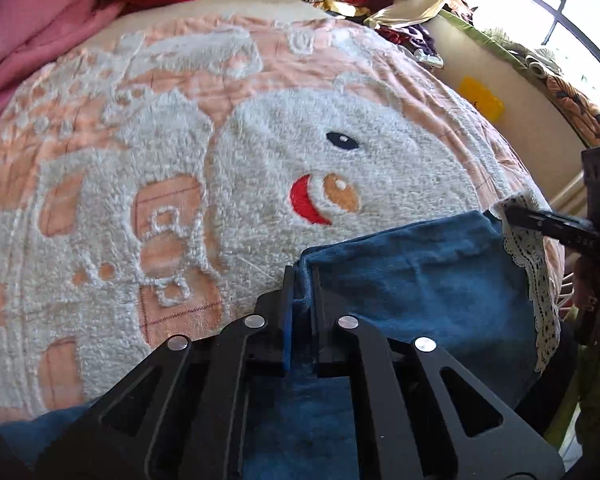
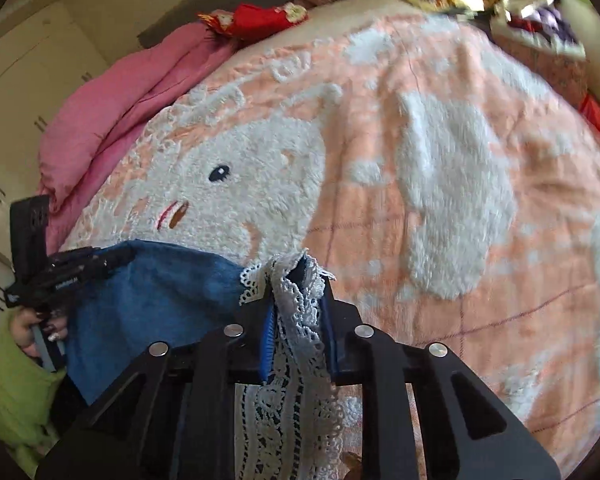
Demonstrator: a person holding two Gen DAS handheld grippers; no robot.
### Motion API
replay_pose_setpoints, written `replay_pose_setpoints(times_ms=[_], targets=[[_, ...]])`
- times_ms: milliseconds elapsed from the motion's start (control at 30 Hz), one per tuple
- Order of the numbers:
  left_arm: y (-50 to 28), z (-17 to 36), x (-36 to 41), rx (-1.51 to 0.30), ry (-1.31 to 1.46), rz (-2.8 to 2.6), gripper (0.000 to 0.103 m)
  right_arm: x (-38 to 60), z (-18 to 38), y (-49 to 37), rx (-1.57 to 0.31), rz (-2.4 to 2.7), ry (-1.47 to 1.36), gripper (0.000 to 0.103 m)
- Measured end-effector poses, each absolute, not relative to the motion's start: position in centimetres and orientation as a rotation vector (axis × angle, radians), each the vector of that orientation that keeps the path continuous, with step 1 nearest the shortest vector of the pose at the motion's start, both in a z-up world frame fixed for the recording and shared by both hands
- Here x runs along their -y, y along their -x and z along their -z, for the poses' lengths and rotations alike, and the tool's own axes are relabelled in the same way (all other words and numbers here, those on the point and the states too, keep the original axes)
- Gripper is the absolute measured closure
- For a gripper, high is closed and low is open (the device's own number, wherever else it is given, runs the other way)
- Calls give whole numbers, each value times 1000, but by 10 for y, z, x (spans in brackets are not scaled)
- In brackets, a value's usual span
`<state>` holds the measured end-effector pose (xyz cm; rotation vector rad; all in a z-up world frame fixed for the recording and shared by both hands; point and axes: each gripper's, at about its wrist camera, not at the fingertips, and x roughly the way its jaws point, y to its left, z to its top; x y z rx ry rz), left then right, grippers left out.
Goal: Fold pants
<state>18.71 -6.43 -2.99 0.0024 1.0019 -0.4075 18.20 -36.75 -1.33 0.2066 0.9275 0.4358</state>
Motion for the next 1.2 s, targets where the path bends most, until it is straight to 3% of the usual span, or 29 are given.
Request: replay_pose_setpoints(times_ms=[133, 367, 533, 633, 667, 767, 1067, 1133, 1200], targets=[[-187, 13, 75, -913, -84, 370, 102, 367, -4, -193, -872, -403, -163, 86], [-209, 44, 80, -953, -74, 304, 102, 357, 43, -215, -979, -330, -61, 83], [-205, 41, 69, -927, -29, 305, 98, 369, 32, -207, -958, -284, -80, 64], [-193, 24, 58, -896, -8, 292, 89, 380, 10, -185, -909, -273, -94, 62], [-188, 17, 53, -886, -7, 281, 87, 384, 1, -172, -883, -276, -101, 56], [-166, 0, 34, -864, 3, 247, 68, 387, -13, -138, -854, -296, -98, 53], [-81, 12, -4, -918, -3, 191, 62, 321, 9, -68, -962, -510, 75, 53], [-75, 26, -8, -944, -50, 134, 52, 308, 15, -68, -987, -513, 119, 52], [-73, 36, -16, -970, -54, 93, 49, 302, 27, -74, -1057, -444, 165, 51]])
